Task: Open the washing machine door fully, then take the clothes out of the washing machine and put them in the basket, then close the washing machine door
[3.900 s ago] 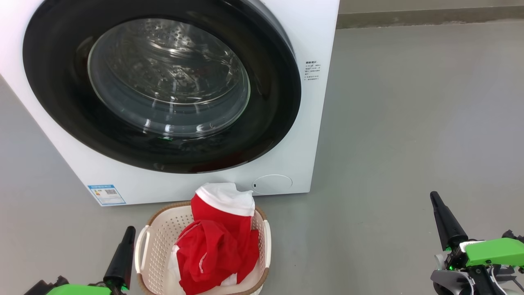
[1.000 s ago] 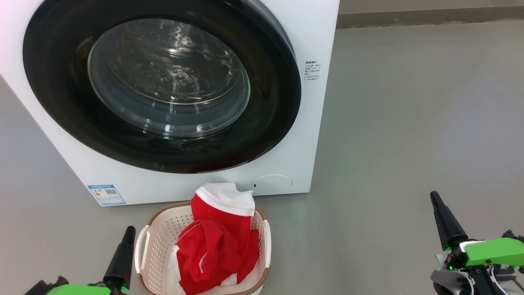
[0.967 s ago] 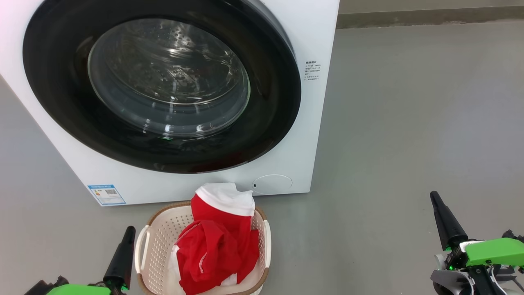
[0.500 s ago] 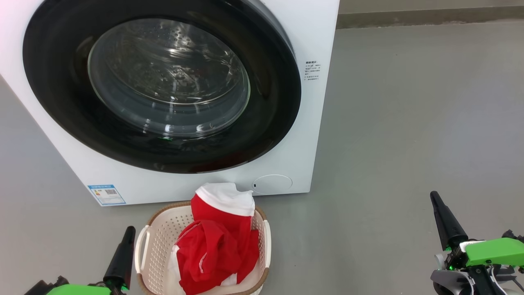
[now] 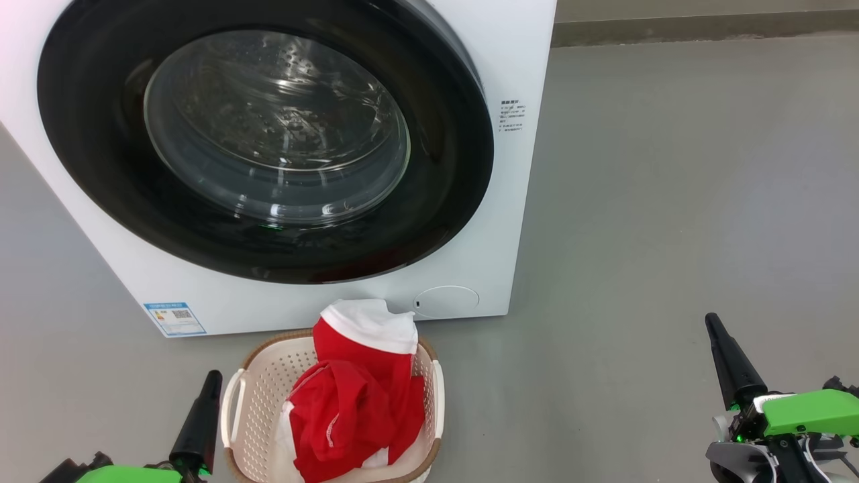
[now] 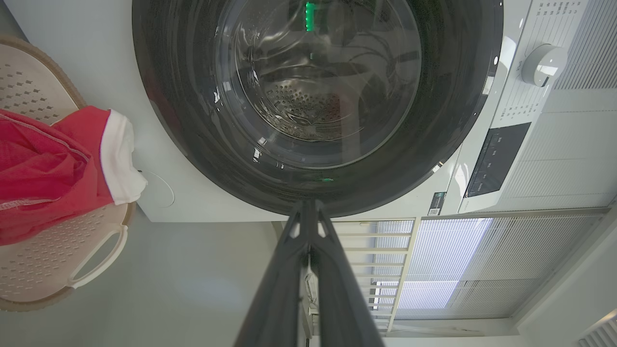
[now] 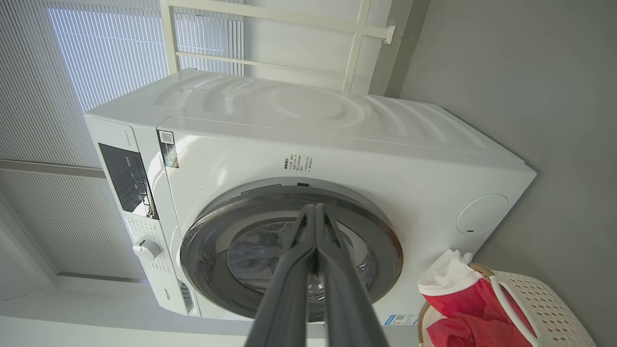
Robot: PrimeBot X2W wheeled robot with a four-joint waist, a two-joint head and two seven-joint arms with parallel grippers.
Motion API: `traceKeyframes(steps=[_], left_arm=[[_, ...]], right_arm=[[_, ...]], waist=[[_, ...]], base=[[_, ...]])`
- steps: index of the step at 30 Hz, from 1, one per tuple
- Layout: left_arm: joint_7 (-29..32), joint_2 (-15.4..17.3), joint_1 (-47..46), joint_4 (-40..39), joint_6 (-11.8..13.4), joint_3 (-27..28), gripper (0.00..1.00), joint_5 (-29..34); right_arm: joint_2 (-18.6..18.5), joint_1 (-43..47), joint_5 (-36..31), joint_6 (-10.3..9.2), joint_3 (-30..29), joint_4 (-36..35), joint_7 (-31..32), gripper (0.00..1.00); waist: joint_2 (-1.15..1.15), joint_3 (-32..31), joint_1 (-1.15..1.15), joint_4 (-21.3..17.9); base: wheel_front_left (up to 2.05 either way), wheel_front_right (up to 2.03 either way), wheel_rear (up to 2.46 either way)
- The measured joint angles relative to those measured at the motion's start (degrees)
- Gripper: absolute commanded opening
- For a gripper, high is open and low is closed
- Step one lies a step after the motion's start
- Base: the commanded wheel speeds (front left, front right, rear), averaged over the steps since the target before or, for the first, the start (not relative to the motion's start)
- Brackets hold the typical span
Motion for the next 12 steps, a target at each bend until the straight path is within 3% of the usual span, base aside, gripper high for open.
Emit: traceKeyframes(steps=[12], left_arm=[[0.0, 0.0, 0.0, 0.0, 0.0, 0.0, 0.0, -0.01]], right_arm=[[0.0, 0.0, 0.0, 0.0, 0.0, 0.0, 0.0, 0.0]], waist=[[0.0, 0.0, 0.0, 0.0]], base=[[0.0, 0.0, 0.0]])
